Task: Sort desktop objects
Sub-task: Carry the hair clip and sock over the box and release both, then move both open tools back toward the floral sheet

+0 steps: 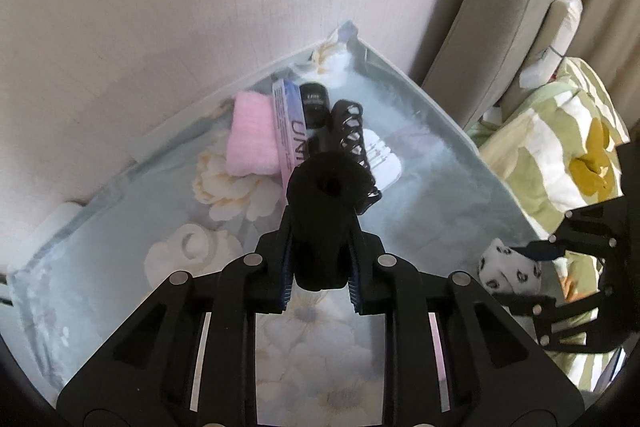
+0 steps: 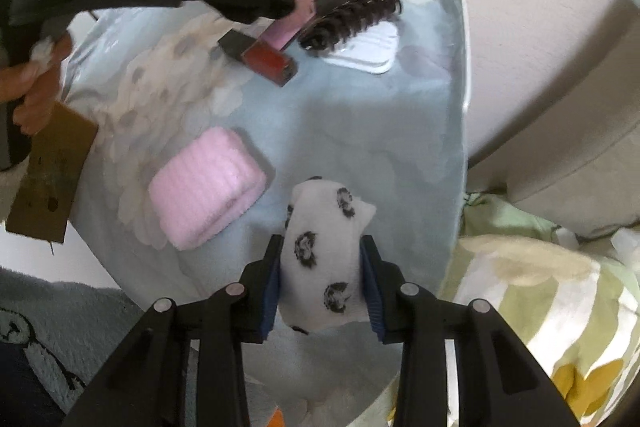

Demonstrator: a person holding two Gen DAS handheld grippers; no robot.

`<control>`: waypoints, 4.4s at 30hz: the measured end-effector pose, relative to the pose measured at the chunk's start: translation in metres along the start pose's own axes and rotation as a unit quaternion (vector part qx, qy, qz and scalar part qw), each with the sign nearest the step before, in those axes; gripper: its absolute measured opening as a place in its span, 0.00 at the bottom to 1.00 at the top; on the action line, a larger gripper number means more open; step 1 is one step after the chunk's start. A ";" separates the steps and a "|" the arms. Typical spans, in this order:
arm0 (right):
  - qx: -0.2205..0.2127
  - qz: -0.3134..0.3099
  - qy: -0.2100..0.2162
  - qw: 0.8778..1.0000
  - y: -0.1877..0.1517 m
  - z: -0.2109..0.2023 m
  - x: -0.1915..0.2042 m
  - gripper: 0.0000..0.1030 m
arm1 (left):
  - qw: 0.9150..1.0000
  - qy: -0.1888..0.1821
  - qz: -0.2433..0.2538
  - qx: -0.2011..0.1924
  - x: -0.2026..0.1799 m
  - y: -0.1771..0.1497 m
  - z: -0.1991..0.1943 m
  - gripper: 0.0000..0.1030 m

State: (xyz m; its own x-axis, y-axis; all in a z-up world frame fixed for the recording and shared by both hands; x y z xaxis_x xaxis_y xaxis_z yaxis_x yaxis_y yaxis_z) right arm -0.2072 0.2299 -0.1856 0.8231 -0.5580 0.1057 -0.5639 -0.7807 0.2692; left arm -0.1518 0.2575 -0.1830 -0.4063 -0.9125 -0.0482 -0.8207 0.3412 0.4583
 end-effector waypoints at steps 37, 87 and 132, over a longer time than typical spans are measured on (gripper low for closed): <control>-0.094 -0.155 0.078 0.980 0.148 -0.087 0.255 0.33 | 0.963 0.155 -0.217 -0.041 0.230 -0.201 -0.251 0.19; 0.037 -0.209 0.168 0.963 0.131 0.004 0.407 0.77 | 0.945 0.158 -0.282 0.045 0.274 -0.320 -0.214 1.00; -0.049 0.059 -0.025 0.997 0.107 -0.085 0.047 0.77 | 1.000 -0.007 -0.009 0.000 0.014 -0.094 -0.131 1.00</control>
State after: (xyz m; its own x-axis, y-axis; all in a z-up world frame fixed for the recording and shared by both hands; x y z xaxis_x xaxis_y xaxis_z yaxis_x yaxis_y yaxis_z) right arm -0.2229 0.1442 -0.0707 0.7453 -0.6600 0.0943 -0.6453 -0.6786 0.3508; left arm -0.0281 0.1832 -0.1104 -0.3968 -0.9152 -0.0700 -0.8286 0.3243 0.4564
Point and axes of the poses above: each gripper's, at about its wrist camera, not at the fingertips, and z roughly the way its jaws point, x to its left, y to its top, the point moved 3 cm from there along z, roughly the way its jaws point, and after that the axes turned 2 degrees about -z, right-handed, at the moved point
